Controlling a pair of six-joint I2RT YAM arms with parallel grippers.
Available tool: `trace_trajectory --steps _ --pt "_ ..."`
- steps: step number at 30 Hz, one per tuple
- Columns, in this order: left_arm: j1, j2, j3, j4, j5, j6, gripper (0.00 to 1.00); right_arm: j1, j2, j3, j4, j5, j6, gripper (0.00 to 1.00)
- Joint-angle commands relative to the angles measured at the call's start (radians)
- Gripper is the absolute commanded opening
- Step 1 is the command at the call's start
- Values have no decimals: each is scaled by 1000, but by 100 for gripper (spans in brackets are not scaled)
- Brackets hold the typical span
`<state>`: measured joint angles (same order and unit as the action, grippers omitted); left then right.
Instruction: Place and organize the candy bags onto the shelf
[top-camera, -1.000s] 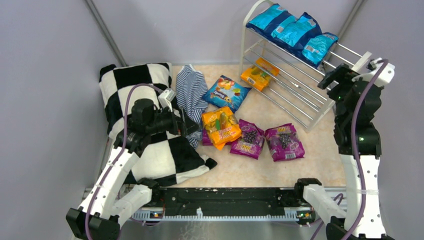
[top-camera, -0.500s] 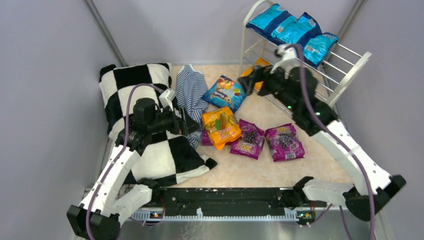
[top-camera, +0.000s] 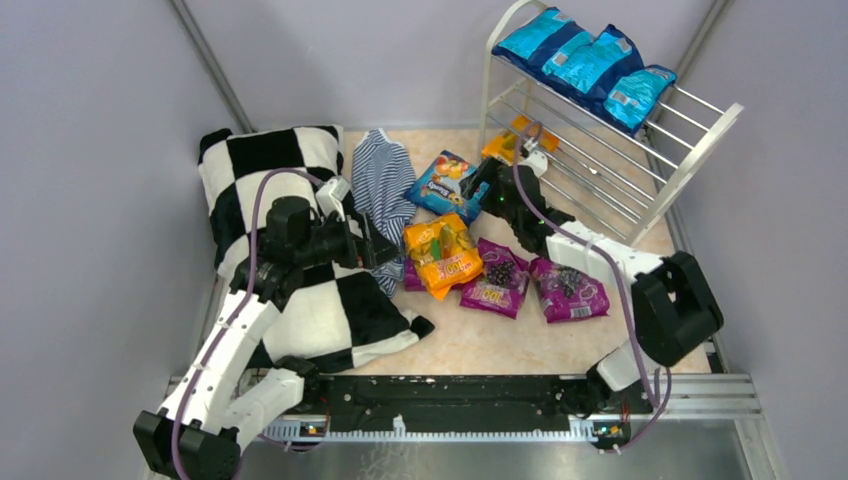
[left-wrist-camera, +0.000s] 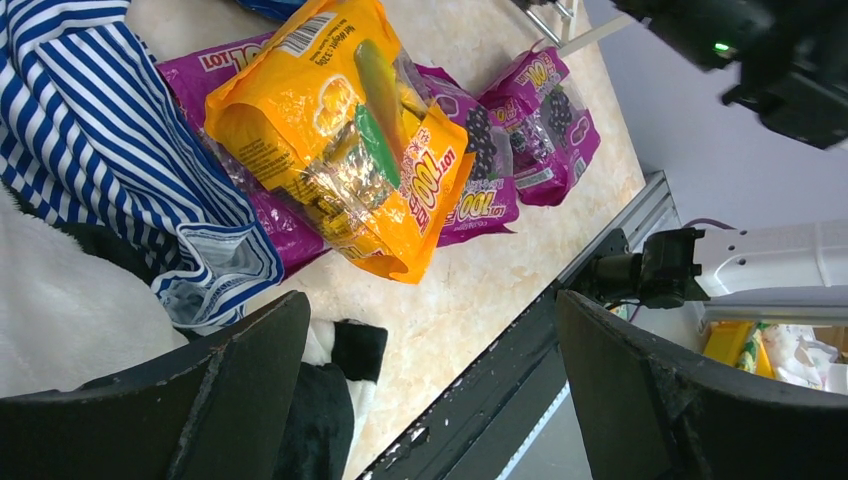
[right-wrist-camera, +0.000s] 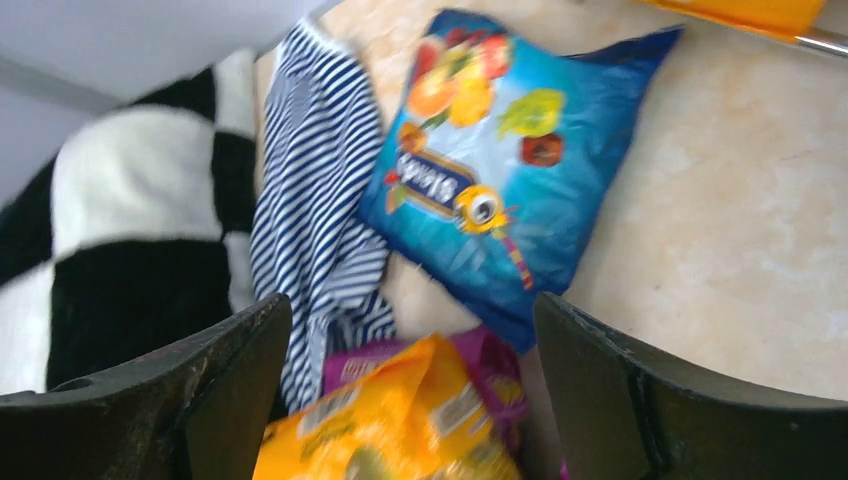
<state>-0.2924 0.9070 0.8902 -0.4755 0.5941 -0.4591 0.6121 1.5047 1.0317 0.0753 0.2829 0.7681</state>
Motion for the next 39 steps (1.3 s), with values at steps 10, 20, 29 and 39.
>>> trace_trajectory --steps 10,20,29,39 --pt "1 7 -7 36 1 -12 99 -107 307 4 244 80 272 91" --pt "0 23 4 28 -1 15 99 -108 494 56 364 80 278 84" --pt "0 20 11 0 -11 27 99 -92 558 64 419 163 272 54" --pt "1 1 35 -31 -14 27 99 -84 477 90 456 148 250 4"
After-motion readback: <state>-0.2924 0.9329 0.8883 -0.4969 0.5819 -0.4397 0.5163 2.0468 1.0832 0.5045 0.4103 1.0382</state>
